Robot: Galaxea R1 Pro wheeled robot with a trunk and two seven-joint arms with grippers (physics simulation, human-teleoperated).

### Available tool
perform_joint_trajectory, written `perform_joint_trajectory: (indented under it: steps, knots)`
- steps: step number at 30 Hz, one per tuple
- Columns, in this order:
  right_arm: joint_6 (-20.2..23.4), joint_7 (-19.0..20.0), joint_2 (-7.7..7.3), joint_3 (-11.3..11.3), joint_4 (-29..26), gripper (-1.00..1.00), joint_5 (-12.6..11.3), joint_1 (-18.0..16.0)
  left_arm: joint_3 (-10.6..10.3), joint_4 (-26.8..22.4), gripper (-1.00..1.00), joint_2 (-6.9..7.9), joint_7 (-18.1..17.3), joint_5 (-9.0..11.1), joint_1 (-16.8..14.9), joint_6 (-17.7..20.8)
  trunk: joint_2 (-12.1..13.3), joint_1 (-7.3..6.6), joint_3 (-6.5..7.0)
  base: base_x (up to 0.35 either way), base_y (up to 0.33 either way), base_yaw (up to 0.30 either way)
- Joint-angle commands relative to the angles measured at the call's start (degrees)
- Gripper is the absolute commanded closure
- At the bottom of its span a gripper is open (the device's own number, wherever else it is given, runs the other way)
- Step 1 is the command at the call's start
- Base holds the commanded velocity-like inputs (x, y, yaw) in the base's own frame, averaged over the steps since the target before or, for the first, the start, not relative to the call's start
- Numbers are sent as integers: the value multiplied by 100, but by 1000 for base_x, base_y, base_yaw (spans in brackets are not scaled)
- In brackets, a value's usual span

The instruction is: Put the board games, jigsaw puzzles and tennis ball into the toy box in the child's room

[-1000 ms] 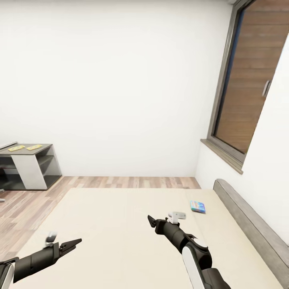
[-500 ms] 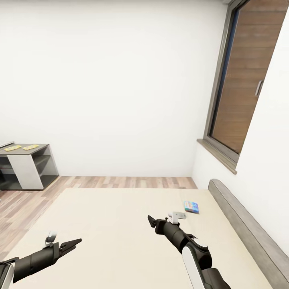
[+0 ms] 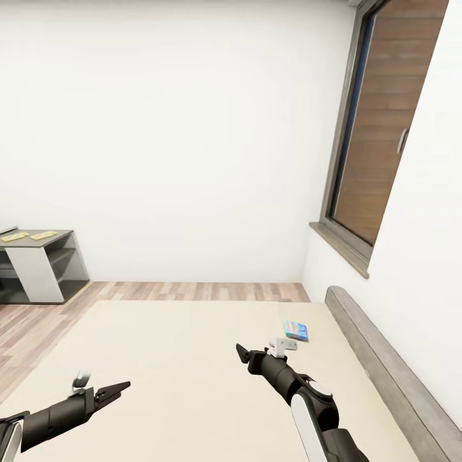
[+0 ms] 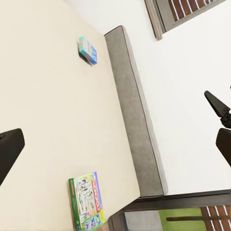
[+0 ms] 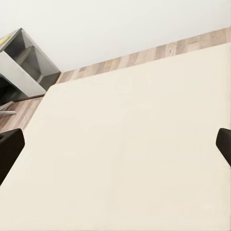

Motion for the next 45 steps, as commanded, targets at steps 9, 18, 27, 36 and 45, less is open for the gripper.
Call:
perform_joint_trajectory:
  steps: [9, 18, 27, 36, 45]
  knots:
    - [3, 13, 2, -1, -6, -100, -2, -1, 6, 0, -100, 2, -19, 1, -2, 60, -4, 2, -2, 0, -44, 0]
    - [22, 17, 2, 0, -1, -100, -6, -1, 6, 0, -100, 3, -19, 1, -2, 60, -4, 2, -2, 0, -3, 0]
    - [38, 62, 2, -10, -6, -100, -61, -1, 6, 0, -100, 3, -19, 1, -2, 60, -4, 2, -2, 0, 0, 0]
    - [60, 28, 2, -22, -10, -100, -87, -9, 10, 0, -100, 3, -19, 1, -2, 60, -4, 2, -2, 0, 0, 0]
    - [69, 9, 2, -19, -19, -100, -78, -10, 14, 0, -100, 3, -26, 1, -2, 60, -4, 2, -2, 0, 0, 0]
